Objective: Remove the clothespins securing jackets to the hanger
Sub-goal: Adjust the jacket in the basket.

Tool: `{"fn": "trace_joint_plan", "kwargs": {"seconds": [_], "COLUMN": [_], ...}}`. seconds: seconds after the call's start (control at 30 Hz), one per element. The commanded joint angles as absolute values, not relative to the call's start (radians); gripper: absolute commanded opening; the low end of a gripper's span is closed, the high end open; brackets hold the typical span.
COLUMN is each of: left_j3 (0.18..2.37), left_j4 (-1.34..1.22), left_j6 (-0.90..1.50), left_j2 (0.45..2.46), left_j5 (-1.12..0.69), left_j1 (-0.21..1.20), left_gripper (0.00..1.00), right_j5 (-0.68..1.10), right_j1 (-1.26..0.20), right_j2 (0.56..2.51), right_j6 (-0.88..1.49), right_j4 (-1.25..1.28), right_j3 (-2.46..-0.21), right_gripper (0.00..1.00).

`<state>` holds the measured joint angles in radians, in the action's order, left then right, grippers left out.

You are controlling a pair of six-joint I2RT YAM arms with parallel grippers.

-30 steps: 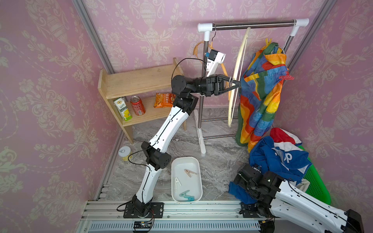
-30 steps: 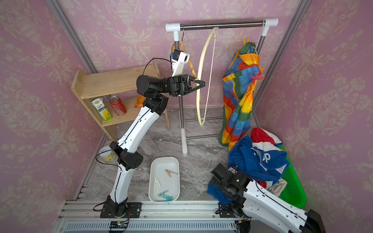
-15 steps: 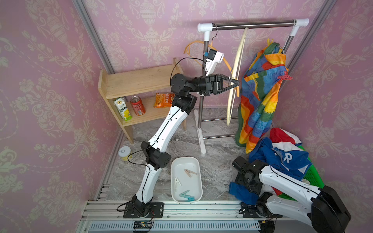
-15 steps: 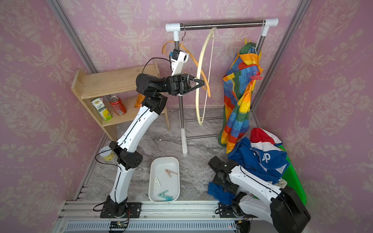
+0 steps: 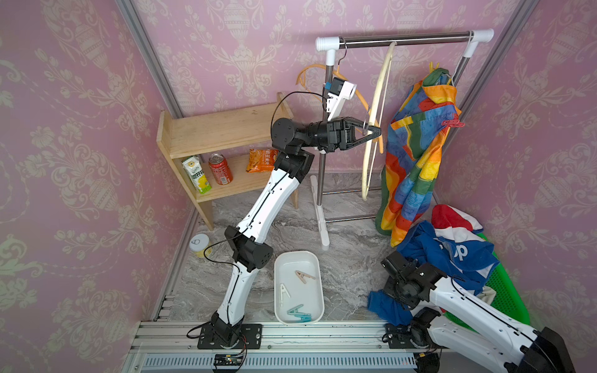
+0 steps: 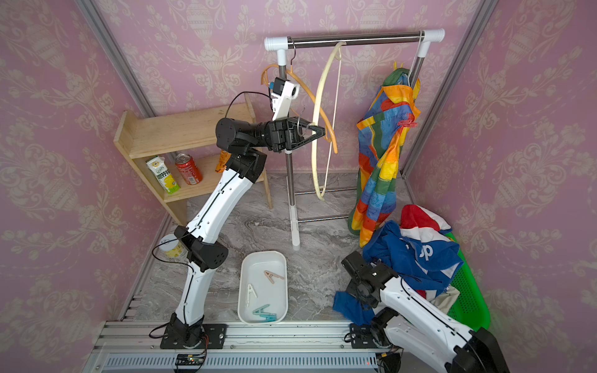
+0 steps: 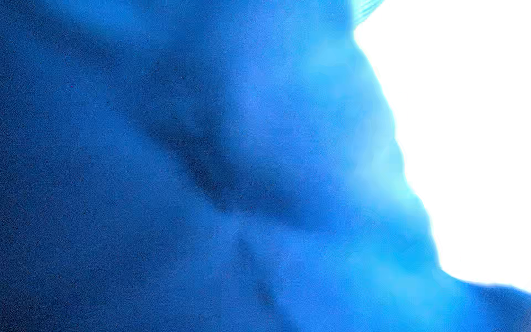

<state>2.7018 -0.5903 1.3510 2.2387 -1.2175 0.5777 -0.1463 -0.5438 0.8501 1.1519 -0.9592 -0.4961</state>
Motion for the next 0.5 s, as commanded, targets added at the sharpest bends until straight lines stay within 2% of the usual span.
{"fn": "trace_joint_plan", "kwargs": {"seconds": [0.0,0.17,0.3,0.37,0.47], "left_j3": [2.726,2.725,2.727,2.726,2.727], "left_j4": [-0.655,-0.668,-0.710,-0.728,-0.736], "left_j6": [1.353,1.359,1.386,1.400,1.405], "left_j2": [2.240,2.242,2.241,2.240,2.235], "left_j5": [-1.190,-1.183,-1.175,-1.175,-1.179], "left_j1": [0.563,0.563,0.563,0.563,0.563], "left_gripper": [0.00,0.00,0.00,0.00,0.00], "right_j5": [-0.188,-0.312,-0.532,-0.614,-0.569], "right_j1": [-0.532,-0.506,-0.485,-0.404,-0.202], "right_j2": [0.757,0.814,0.940,0.993,1.010], "right_j6": [1.151,0.975,0.832,0.748,0.646], "right_j4": [-1.011,-1.121,-1.232,-1.274,-1.226], "right_j3": [-0.560,-0.969,-1.335,-1.431,-1.423], "right_gripper": [0.00,0.00,0.00,0.00,0.00]}}
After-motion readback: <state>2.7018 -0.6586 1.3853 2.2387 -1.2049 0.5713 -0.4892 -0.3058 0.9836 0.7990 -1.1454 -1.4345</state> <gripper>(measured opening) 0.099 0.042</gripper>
